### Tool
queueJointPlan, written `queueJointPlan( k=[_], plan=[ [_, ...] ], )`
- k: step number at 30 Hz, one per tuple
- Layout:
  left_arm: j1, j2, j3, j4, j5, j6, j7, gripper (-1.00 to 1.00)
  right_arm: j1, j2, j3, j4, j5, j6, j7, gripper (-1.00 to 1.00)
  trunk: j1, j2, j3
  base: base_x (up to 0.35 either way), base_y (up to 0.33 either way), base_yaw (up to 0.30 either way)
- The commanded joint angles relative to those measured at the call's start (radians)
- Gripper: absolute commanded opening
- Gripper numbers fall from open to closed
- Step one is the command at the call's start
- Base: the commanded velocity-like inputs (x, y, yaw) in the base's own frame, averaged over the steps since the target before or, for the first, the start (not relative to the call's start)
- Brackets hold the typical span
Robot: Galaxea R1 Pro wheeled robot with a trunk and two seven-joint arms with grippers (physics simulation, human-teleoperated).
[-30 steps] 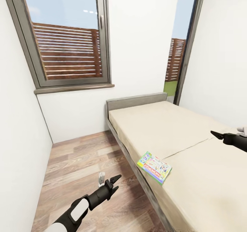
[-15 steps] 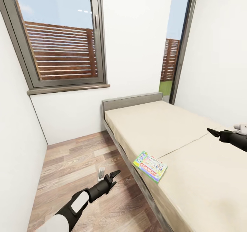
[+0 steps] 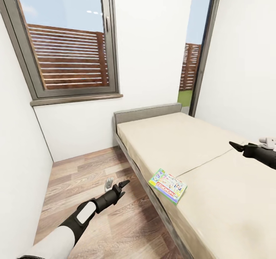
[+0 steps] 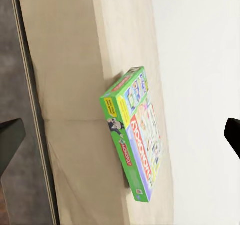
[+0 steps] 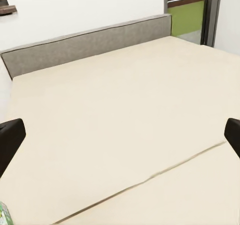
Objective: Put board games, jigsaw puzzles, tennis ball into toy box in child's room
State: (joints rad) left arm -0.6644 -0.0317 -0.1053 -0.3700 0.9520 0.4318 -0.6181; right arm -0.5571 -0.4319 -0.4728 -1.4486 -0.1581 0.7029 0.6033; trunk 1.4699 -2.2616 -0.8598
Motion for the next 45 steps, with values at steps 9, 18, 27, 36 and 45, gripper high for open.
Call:
queueJointPlan(
  k=[9,18,27,36,45],
  plan=[
    [-0.005,0.004,-0.004,0.003,0.009,0.006,0.001,1.00,0.000,0.020,-0.001,-0.018,-0.003,0.008,0.001,1.00,0.000,0.000,-0.001,0.000,0.000,0.000],
    [-0.008,0.000,-0.005,0.021,0.008,0.005,0.003,1.00,0.009,0.037,-0.001,-0.038,-0.001,0.008,0.001,1.00,0.000,0.000,-0.001,0.000,0.000,-0.005],
    [-0.010,-0.003,-0.005,0.038,0.007,-0.004,0.007,1.00,0.020,0.041,-0.002,-0.054,0.000,0.009,0.001,1.00,0.000,0.000,-0.001,0.000,0.000,-0.124],
    [-0.011,-0.003,-0.005,0.044,0.007,-0.010,0.010,1.00,0.024,0.042,-0.003,-0.061,0.000,0.009,0.001,1.00,0.000,0.000,-0.001,0.000,0.000,-0.236],
    [-0.012,-0.003,-0.005,0.046,0.007,-0.012,0.010,1.00,0.027,0.042,-0.003,-0.064,0.000,0.009,0.001,1.00,0.000,0.000,-0.001,0.000,0.000,-0.270]
  ],
)
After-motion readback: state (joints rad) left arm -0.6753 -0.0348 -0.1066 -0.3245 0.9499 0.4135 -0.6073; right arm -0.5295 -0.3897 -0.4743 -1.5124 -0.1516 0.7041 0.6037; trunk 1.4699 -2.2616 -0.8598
